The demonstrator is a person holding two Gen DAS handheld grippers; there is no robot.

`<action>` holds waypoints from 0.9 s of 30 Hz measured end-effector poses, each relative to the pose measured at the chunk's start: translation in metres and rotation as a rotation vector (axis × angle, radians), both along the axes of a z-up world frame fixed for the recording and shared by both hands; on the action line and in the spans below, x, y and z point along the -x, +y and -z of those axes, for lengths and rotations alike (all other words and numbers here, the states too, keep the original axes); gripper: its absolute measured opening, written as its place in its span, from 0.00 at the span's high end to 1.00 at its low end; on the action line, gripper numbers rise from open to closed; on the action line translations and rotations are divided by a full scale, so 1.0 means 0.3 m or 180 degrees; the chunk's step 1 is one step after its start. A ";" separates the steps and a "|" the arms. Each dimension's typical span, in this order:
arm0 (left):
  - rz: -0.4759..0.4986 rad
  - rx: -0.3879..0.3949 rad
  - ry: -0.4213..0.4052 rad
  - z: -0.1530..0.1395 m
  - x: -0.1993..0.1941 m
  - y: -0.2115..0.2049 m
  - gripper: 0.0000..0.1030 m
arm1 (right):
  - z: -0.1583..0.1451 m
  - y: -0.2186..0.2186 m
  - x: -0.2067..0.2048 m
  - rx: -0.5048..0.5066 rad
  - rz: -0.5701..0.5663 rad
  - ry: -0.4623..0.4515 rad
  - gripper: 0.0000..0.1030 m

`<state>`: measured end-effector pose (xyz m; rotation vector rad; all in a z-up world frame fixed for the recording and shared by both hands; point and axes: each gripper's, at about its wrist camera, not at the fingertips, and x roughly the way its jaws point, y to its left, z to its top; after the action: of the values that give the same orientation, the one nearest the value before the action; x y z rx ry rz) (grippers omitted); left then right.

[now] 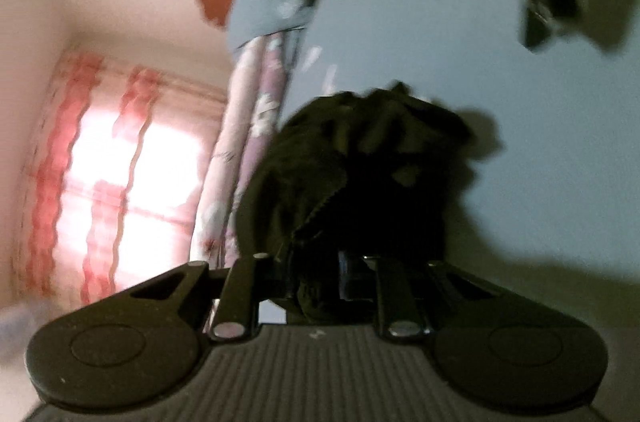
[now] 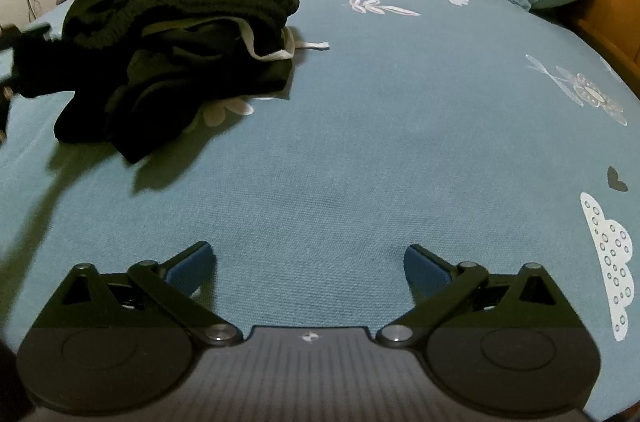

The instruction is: Fold clothes

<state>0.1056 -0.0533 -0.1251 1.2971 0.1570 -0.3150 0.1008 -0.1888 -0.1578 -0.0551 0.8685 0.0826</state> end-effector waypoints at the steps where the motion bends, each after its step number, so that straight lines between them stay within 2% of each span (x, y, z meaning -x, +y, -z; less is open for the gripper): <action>1: -0.0041 0.0100 0.0010 -0.022 -0.001 0.004 0.83 | -0.012 0.003 0.007 0.0002 -0.0001 -0.0045 0.18; 2: -0.0073 0.0206 0.0036 -0.044 -0.003 0.009 0.83 | -0.032 0.007 0.012 -0.0025 -0.0084 -0.0105 0.25; 4: -0.0131 0.0415 0.0070 -0.088 -0.005 0.021 0.83 | -0.075 0.019 0.023 -0.0073 -0.0270 -0.0269 0.26; 8: -0.0182 0.0700 0.0014 -0.156 0.003 0.040 0.83 | -0.203 0.091 0.067 0.0127 -0.0805 -0.0967 0.26; 11: -0.0203 0.0965 -0.0025 -0.217 0.007 0.066 0.83 | -0.269 0.187 0.099 0.0489 -0.1307 -0.1474 0.25; 14: -0.0237 0.1068 -0.0133 -0.257 -0.001 0.088 0.83 | -0.279 0.287 0.100 0.0939 -0.1737 -0.1844 0.25; 16: -0.0246 0.1217 -0.0057 -0.295 -0.011 0.102 0.83 | -0.270 0.344 0.070 0.1067 -0.1866 -0.1902 0.25; 20: -0.0168 0.1278 -0.0034 -0.330 -0.008 0.115 0.83 | -0.243 0.433 -0.014 0.1205 -0.1943 -0.1979 0.25; 24: -0.0160 0.1446 0.0079 -0.356 -0.017 0.143 0.83 | -0.214 0.507 -0.035 0.1276 -0.2199 -0.2049 0.25; 25: -0.0163 0.1504 0.0106 -0.364 -0.020 0.152 0.83 | -0.198 0.528 -0.032 0.1389 -0.2222 -0.2109 0.26; 27: -0.0170 0.1637 0.0138 -0.380 -0.019 0.176 0.83 | -0.170 0.569 -0.021 0.1598 -0.2203 -0.2270 0.32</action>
<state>0.1113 -0.0005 -0.0110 0.7763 0.1358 -0.3127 0.1072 -0.0181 -0.1067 -0.8096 0.1063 0.4613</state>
